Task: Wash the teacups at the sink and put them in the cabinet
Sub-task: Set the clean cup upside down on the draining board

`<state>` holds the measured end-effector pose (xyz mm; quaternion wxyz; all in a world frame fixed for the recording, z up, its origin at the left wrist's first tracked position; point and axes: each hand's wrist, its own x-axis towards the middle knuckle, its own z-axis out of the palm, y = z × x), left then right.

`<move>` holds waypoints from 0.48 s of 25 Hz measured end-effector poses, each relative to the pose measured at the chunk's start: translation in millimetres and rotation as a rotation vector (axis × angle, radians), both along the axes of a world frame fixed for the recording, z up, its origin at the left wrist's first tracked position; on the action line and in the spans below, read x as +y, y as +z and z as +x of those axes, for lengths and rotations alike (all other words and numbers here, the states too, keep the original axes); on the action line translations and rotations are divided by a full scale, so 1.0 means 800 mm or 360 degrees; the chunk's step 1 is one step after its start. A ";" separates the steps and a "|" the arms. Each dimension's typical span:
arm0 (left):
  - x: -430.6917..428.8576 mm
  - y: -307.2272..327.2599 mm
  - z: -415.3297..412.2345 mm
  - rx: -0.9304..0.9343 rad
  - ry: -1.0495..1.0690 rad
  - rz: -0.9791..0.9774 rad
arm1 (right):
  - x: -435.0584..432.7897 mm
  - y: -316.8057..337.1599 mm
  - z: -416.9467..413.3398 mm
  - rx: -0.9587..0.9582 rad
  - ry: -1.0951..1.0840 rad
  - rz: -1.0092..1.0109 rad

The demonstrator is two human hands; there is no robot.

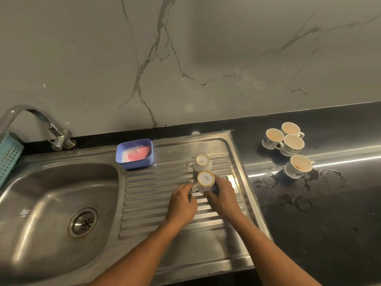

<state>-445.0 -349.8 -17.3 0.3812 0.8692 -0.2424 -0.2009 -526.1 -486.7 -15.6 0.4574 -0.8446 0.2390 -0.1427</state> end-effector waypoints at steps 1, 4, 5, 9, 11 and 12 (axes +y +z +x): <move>0.000 0.000 0.001 0.0002 0.0014 0.0004 | 0.000 -0.005 -0.001 -0.0016 0.0017 -0.0017; -0.007 0.007 0.018 0.0053 0.0127 0.0003 | -0.004 0.005 0.004 0.0063 -0.0139 0.0173; -0.014 0.012 0.029 0.0079 0.0141 0.0001 | -0.007 0.011 0.006 0.0098 -0.0268 0.0246; -0.048 0.036 0.070 0.0330 -0.0008 0.0106 | -0.028 0.038 0.040 0.0118 -0.0361 0.0439; -0.056 0.038 0.073 0.0314 -0.0092 0.0114 | -0.035 0.047 0.058 0.0225 -0.0199 0.0464; -0.057 0.035 0.071 0.0269 -0.0081 0.0080 | -0.038 0.048 0.064 0.0276 -0.0148 0.0452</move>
